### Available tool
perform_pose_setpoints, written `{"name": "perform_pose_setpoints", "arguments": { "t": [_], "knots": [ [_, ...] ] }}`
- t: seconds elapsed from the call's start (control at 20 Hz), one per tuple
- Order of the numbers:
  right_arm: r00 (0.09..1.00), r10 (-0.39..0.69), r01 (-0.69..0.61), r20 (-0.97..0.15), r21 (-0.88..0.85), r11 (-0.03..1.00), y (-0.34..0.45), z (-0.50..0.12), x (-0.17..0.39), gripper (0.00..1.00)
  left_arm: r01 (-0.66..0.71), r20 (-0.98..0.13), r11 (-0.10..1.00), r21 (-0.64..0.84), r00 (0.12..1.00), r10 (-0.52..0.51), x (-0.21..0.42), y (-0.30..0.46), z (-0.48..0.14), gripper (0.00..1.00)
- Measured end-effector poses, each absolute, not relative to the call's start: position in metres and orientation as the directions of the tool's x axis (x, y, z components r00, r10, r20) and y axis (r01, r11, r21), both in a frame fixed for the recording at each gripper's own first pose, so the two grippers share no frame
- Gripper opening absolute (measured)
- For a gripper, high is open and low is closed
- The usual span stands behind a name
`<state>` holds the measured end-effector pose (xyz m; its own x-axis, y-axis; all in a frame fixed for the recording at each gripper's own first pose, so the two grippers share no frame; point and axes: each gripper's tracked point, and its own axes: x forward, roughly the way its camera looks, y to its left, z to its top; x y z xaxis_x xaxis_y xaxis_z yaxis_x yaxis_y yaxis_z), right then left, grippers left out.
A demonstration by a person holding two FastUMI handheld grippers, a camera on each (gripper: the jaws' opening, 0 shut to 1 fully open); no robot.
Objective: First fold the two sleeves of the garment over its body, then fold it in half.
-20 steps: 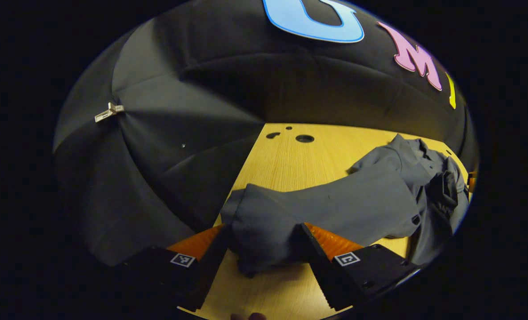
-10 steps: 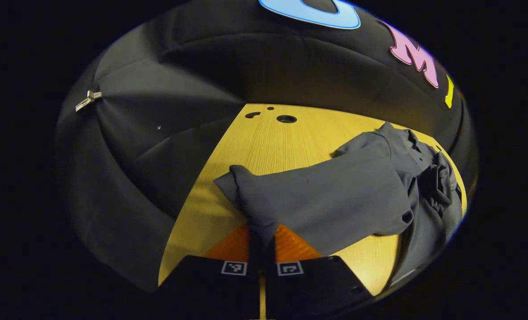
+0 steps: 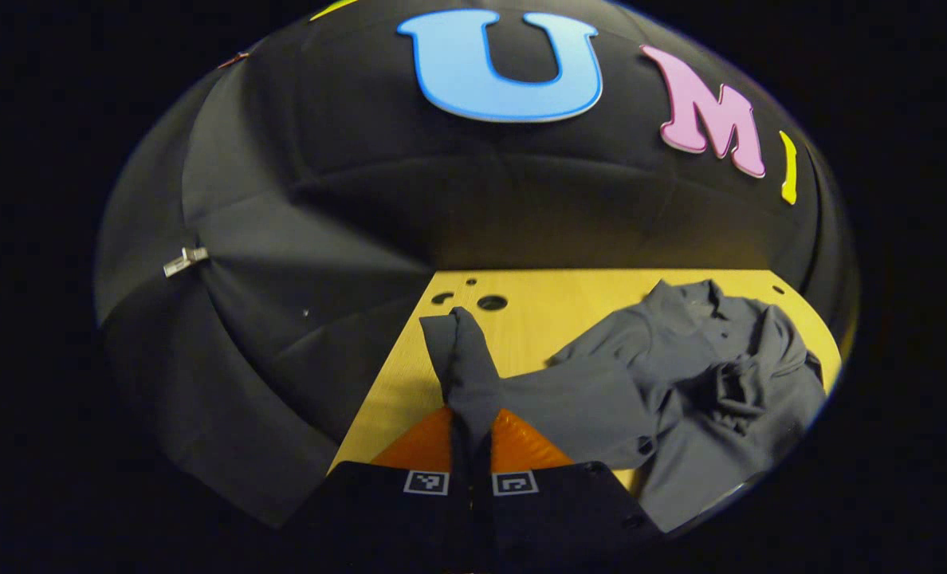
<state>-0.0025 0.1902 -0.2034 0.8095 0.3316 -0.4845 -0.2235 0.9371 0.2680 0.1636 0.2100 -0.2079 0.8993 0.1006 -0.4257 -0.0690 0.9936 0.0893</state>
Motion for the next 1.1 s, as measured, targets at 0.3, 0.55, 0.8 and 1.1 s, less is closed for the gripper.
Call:
{"name": "perform_pose_setpoints", "arguments": {
  "t": [0.3, 0.55, 0.8, 1.1],
  "knots": [
    [0.829, 0.284, -0.179, -0.481, 0.253, 0.951, 0.136, -0.211, -0.01, 0.68, -0.021, -0.341, 0.999, 0.033, 0.939, 0.031, 0.165, 0.125, -0.149, 0.05],
    [0.834, 0.258, -0.141, -0.487, 0.263, 0.954, 0.1, -0.22, -0.011, 0.68, 0.097, -0.324, 0.995, 0.008, 0.942, -0.089, 0.17, 0.024, -0.133, 0.05],
    [0.836, 0.237, -0.117, -0.495, 0.262, 0.958, 0.069, -0.229, -0.009, 0.68, 0.205, -0.349, 0.979, -0.015, 0.916, -0.197, 0.172, -0.073, -0.149, 0.05],
    [0.822, 0.231, -0.102, -0.52, 0.265, 0.959, 0.038, -0.245, -0.01, 0.68, 0.24, -0.414, 0.971, 0.003, 0.884, -0.217, 0.179, -0.138, -0.197, 0.06]
  ]
}}
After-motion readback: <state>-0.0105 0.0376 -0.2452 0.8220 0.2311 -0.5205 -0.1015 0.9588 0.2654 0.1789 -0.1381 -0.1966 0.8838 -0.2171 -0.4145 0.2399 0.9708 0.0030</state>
